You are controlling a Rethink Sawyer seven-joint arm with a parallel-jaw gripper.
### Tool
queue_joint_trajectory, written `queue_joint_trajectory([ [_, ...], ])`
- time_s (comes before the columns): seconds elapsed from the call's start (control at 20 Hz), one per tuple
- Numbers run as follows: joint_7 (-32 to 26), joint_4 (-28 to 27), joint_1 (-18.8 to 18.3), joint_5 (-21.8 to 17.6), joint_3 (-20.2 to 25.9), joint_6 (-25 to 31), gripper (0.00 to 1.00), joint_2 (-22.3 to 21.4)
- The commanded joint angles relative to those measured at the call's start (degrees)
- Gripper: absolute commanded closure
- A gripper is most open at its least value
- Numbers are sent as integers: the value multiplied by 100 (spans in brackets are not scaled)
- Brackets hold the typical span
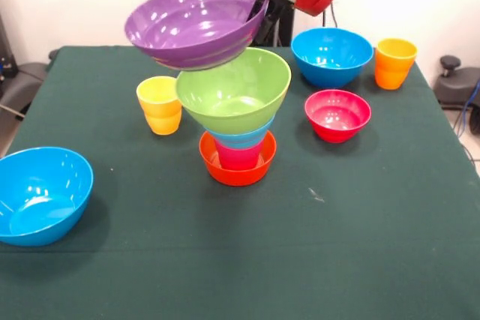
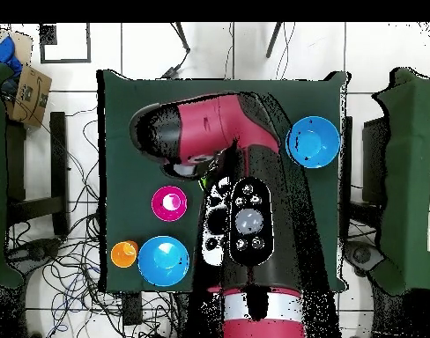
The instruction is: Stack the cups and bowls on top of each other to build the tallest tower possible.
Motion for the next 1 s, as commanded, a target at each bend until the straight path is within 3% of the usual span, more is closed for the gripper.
queue_joint_trajectory([
  [0.05,336,584,-136,213,254,-829,100,83],
  [0.65,497,625,134,129,-46,-1197,100,329],
  [1.0,388,543,137,184,-9,-1003,100,447],
])
